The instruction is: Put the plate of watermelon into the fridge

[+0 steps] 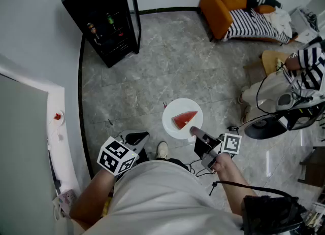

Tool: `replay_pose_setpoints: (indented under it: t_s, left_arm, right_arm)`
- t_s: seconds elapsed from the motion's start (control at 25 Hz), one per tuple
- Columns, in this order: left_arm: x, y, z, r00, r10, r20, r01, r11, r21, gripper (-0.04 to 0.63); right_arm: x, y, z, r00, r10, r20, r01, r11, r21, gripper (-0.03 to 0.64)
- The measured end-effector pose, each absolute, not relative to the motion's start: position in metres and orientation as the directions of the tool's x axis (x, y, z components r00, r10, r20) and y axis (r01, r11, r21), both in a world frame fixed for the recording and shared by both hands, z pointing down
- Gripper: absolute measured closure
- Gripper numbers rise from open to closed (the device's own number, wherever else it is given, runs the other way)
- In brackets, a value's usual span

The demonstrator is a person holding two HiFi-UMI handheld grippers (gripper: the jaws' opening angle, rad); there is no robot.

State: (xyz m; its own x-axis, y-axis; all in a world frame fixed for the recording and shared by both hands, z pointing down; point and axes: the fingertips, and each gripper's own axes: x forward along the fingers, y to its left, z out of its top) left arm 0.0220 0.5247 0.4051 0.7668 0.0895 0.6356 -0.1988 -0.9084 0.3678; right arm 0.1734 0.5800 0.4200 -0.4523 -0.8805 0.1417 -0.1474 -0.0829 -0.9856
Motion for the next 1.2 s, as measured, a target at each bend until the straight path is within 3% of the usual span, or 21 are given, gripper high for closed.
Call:
replay_pose_setpoints:
  t_s: [0.32,0.6,0.92,1.2]
  left_arm:
    - [0.031,0.597,0.406,0.769,0.056,0.637,-0.212,-0.918,0.336,0.582]
    - [0.036,0.535,0.408,0.768,0.096,0.633,-0.185,-0.913,0.364,0.581]
    - [0.046,0.574,0.4,0.779,0.05,0.626,-0.209,-0.919,0.334,0.583]
    - [0.001,0.455,0.427,0.808,0.077,0.584,-0.18,-0.912,0.369,0.582]
  right_arm:
    - [0.181,0.649,0.427,-0.481,-0.867,0.13,-0.151,-0.064,-0.986,0.597]
    - [0.175,0.583,0.434,-0.505,-0.84,0.197,-0.161,-0.133,-0.978,0.597]
    - [0.171,0.596,0.443,-0.556,-0.811,0.181,-0.166,-0.105,-0.981,0.597]
    - [0.119,0.474,0.46,-0.541,-0.816,0.205,-0.188,-0.12,-0.975,0.597]
